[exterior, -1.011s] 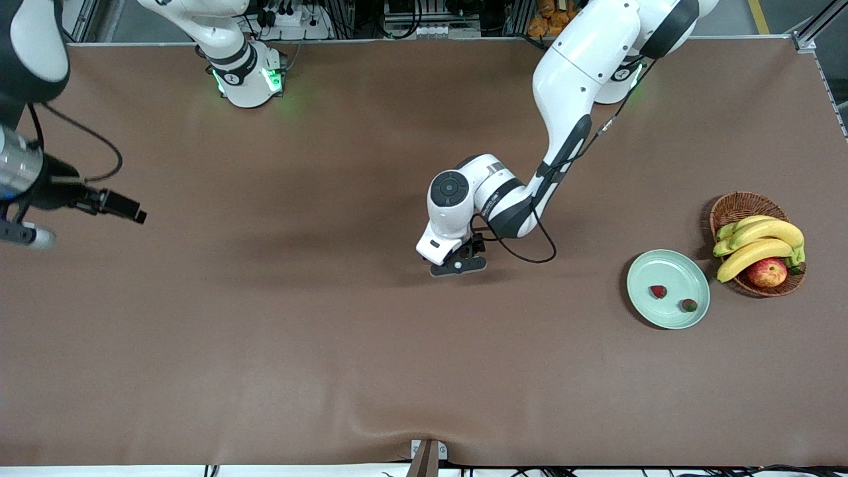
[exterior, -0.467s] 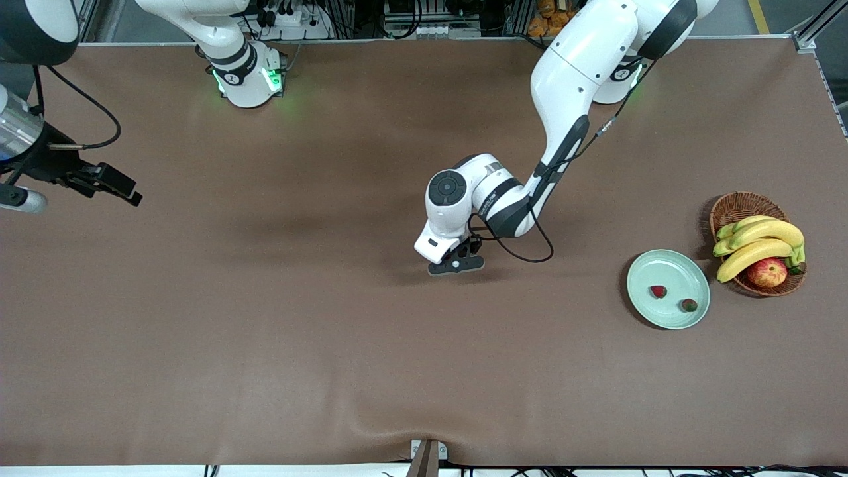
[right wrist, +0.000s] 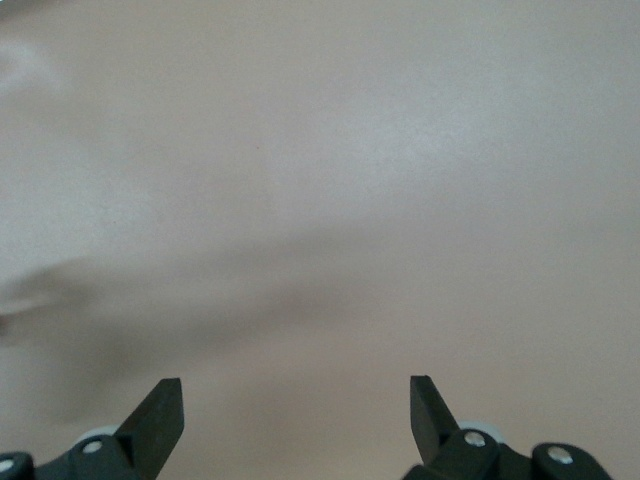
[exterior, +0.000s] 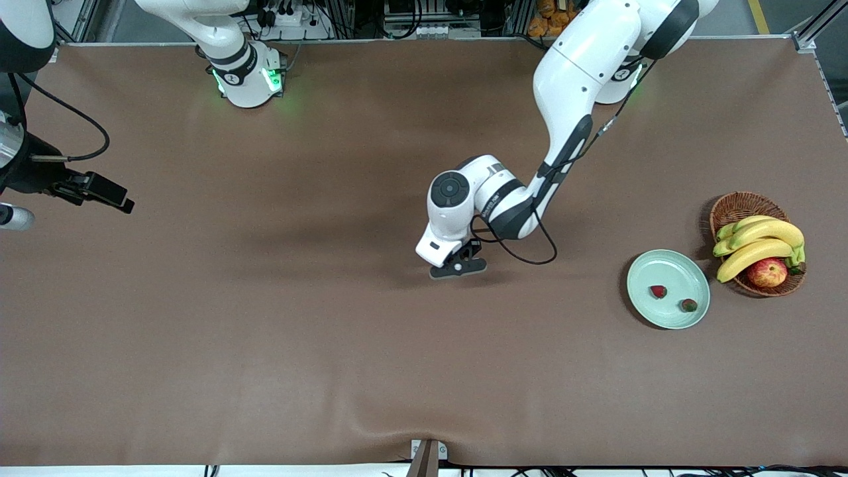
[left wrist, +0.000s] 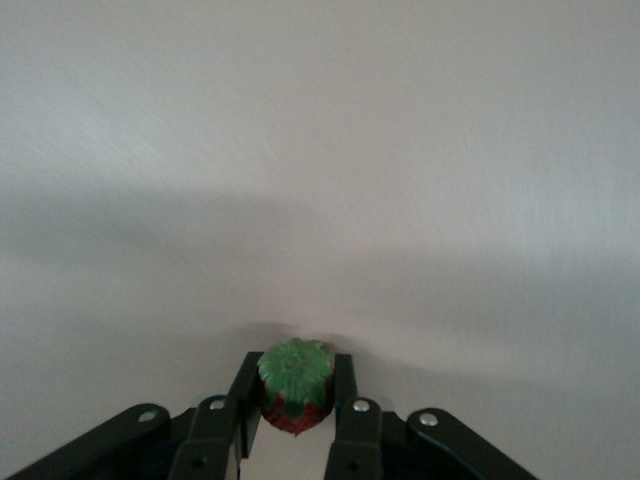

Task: Collect all strawberries into plate
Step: 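Carry the strawberry to the plate and open the left gripper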

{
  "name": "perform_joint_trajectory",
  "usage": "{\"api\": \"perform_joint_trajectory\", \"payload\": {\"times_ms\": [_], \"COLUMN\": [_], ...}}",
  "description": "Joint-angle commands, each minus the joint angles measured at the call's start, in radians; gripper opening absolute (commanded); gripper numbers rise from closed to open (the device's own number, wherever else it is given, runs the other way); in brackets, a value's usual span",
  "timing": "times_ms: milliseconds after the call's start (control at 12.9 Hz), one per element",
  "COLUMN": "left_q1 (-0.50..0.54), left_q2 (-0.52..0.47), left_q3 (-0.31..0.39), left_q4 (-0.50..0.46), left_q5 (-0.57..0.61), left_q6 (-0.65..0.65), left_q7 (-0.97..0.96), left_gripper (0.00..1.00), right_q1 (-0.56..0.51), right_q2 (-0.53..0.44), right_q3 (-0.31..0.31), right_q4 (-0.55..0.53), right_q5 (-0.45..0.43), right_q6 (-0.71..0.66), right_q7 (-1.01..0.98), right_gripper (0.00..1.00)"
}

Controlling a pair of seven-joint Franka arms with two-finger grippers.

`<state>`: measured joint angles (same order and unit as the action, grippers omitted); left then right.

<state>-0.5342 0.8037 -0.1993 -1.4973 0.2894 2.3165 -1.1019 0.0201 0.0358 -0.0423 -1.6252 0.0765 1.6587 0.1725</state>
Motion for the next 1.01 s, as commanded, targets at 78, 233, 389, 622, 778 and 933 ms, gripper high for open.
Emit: {"api": "perform_joint_trajectory", "payload": {"times_ms": [78,233,389,622,778,933], "left_q1": [0.233,0.377,0.497,0.614,0.675,0.694], "left_q2": [-0.156,-0.179,-0.199,-0.234,-0.238,-0.225], "left_q3": [-0.008,-0.008,-0.008,-0.008,-0.008,-0.008], "left_q4": [-0.026,-0.052,-0.127,-0.194,-0.233,-0.242], "left_q5": [-0.047,-0.041,-0.033,-0.030,-0.030,-0.030], "left_q6": [-0.171,-0.224,-0.224,-0.224,-0.224,-0.224], "left_q7": [-0.058,-0.001,0.092,0.183,0.237,0.272], "left_gripper": [0.00,0.00,0.00,0.00,0.00,0.20], "right_q1": [0.014,0.012,0.014,0.006,0.007,0.007], "right_q2": [0.018,0.013,0.009,0.012,0.013,0.018], "right_q3": [-0.013,-0.013,-0.013,-0.011,-0.011,-0.011], "right_q4": [0.030,0.030,0.030,0.030,0.030,0.028], "right_q5": [-0.017,-0.017,-0.017,-0.017,-0.017,-0.017], "right_q6": [-0.016,-0.023,-0.027,-0.023,-0.022,-0.022], "right_q7": [-0.002,-0.004,-0.004,-0.002,0.001,0.005], "right_gripper": [1.00,1.00,1.00,1.00,1.00,1.00]}}
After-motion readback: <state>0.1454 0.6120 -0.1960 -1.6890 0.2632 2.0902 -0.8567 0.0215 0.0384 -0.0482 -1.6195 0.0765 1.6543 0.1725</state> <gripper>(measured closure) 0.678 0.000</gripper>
